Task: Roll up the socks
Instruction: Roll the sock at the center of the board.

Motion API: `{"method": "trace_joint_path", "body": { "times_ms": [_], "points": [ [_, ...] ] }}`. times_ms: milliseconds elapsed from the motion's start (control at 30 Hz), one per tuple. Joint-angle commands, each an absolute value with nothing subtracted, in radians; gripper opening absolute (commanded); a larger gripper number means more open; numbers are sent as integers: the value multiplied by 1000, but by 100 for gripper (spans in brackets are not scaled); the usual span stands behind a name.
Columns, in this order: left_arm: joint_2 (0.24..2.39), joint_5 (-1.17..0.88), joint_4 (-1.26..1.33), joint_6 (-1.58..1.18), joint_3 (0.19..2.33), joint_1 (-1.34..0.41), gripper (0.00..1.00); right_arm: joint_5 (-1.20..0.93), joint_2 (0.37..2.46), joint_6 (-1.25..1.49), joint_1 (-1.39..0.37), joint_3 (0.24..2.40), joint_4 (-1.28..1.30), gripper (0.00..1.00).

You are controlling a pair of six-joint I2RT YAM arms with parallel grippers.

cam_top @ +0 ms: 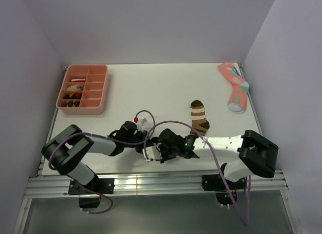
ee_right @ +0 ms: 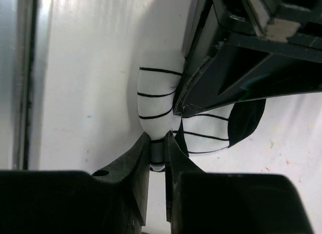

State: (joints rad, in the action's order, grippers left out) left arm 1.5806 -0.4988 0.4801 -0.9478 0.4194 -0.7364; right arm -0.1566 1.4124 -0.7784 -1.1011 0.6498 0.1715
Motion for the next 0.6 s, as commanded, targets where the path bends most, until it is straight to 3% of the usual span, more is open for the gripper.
{"method": "trace_joint_path", "body": {
  "times_ms": [0,133,567],
  "points": [
    [1525,-445,414,-966,364,-736,16,-235,1424,-749,-1074,696,307,12],
    [1439,-376,486,-995,313,-736,25,-302,1442,-746,-1020,736,373,12],
    [1068,-126,474,-948,172,-742,31,-520,1653,-799,-901,948,673,13]
  ]
}}
